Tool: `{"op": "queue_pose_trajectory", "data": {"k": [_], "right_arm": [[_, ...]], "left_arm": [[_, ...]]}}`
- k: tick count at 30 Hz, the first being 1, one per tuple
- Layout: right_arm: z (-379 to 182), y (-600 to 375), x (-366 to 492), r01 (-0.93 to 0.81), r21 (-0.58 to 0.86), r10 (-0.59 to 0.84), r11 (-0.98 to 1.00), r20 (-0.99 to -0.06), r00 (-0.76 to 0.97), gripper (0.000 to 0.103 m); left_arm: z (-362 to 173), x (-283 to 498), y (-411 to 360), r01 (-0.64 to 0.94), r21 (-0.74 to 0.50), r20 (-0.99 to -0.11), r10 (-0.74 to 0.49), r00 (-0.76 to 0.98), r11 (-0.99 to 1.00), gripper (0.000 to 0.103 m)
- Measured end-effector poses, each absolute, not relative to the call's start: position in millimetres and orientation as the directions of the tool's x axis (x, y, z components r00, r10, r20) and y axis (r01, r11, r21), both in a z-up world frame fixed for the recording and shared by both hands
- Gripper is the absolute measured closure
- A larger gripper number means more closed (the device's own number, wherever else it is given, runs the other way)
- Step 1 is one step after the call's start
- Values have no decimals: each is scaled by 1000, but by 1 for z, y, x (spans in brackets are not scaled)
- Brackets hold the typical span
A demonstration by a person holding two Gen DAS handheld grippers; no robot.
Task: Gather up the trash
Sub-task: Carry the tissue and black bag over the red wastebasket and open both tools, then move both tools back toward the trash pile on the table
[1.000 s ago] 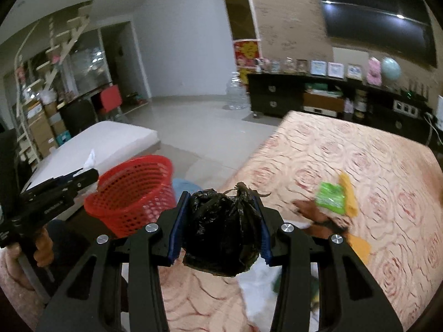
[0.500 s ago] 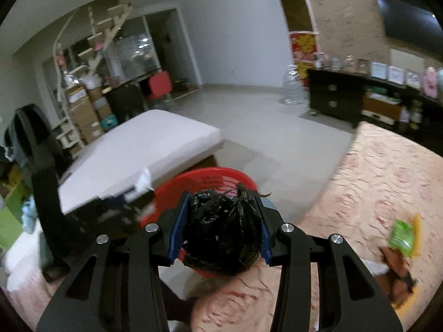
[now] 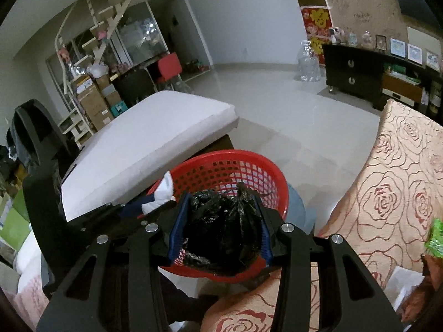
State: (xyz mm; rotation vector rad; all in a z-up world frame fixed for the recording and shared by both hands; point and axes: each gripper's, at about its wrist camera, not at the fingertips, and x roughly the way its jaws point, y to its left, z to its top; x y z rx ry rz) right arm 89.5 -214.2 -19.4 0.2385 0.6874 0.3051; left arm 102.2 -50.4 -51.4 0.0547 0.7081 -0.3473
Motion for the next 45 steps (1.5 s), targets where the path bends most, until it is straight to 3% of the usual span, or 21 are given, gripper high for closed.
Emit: {"op": "queue_pose_trajectory", "data": {"k": [10, 13, 15, 20, 27, 45], "right_arm": [[-31, -204, 100, -200, 329, 369, 923, -604, 707, 59], [-33, -207, 101, -194, 351, 380, 916, -604, 700, 46], [-33, -209, 98, -187, 366, 384, 912, -595, 707, 36], [-28, -215, 94, -179, 383, 386, 906, -578, 719, 34], [-25, -223, 85, -158, 362, 353, 919, -576, 737, 34], [-3, -259, 41, -38, 199, 143, 979, -544, 827, 34]], "left_arm": [[-61, 112, -49, 335, -111, -682, -317, 659, 936, 72], [-62, 112, -51, 337, -100, -684, -311, 660, 936, 69], [-61, 112, -51, 332, -96, -683, -305, 663, 938, 59], [-56, 107, -44, 310, -81, -656, -285, 699, 947, 39], [-46, 104, -29, 272, -112, -612, -282, 739, 956, 23], [-38, 87, -43, 295, -20, -552, -256, 794, 955, 18]]}}
